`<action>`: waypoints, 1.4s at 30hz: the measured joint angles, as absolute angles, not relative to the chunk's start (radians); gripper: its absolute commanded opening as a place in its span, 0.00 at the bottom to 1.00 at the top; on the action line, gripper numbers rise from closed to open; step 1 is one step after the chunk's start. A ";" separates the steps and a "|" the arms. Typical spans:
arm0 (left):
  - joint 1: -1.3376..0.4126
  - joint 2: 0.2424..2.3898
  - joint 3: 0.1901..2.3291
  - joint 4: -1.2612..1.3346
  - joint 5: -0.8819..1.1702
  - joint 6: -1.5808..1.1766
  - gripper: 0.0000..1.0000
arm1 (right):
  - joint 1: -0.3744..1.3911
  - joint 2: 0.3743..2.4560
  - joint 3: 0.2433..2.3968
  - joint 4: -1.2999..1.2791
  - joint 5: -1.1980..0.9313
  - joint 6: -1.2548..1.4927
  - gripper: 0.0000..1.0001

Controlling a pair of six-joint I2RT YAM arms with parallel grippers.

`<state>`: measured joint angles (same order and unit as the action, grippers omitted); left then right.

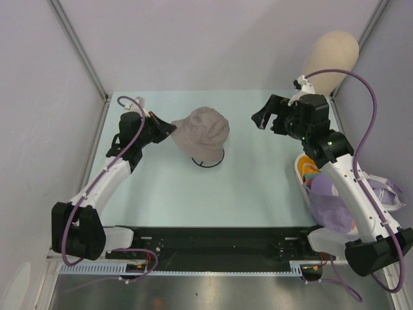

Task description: Stack the hats

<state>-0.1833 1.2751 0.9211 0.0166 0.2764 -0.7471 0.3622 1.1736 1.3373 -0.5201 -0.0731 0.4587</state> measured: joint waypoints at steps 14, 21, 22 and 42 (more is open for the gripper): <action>-0.144 1.300 0.768 0.104 0.296 -0.730 0.00 | 0.367 1.171 1.329 -0.548 -0.020 0.451 0.93; -0.144 1.332 0.710 0.173 0.308 -0.722 0.00 | 0.371 1.131 1.307 -0.582 0.049 0.455 0.93; -0.144 1.340 0.709 0.181 0.311 -0.721 0.00 | 0.371 1.122 1.304 -0.590 0.061 0.457 0.93; -0.124 1.330 0.780 -0.039 0.229 -0.637 1.00 | 0.090 0.929 1.419 -1.280 0.514 0.817 1.00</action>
<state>-0.1238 1.3300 0.7803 -0.0387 0.2287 -0.6373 0.0902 0.9291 1.4193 -1.2800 0.5144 0.8165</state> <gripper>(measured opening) 0.980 0.993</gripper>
